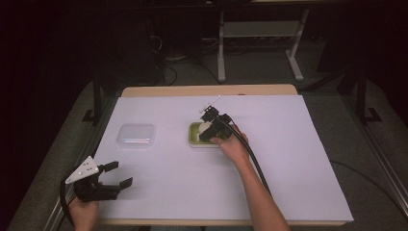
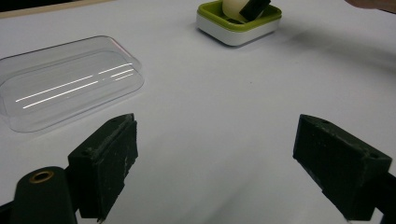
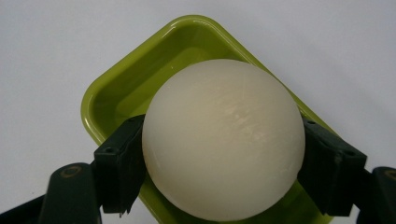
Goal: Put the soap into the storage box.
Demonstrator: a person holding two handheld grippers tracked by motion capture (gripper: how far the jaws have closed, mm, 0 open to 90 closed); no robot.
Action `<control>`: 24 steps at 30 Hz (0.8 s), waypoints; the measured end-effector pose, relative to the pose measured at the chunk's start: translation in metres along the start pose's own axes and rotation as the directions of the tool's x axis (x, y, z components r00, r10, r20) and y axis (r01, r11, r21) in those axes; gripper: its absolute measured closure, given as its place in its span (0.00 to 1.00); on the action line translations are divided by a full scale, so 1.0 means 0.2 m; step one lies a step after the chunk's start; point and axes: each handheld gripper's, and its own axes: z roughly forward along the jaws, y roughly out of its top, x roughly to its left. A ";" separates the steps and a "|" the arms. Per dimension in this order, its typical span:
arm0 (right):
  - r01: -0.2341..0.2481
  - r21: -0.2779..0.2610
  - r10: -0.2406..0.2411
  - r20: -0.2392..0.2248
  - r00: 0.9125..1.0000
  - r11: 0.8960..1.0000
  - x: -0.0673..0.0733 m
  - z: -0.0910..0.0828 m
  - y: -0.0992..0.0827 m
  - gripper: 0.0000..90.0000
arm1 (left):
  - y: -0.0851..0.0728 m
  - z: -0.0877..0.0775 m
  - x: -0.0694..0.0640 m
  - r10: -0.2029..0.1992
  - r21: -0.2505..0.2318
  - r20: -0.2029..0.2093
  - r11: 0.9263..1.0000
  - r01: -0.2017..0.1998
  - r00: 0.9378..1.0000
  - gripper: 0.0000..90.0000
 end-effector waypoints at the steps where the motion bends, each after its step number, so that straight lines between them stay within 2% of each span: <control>1: -0.001 0.002 0.001 -0.001 1.000 1.000 0.00 0.00 0.00 0.26 | 0.00 0.00 0.00 0.000 0.000 0.000 1.000 0.000 1.000 0.15; 24: -0.011 0.018 0.010 0.006 1.000 1.000 -0.01 0.03 0.00 0.26 | 0.00 0.00 0.00 0.001 -0.001 -0.001 1.000 -0.001 1.000 0.15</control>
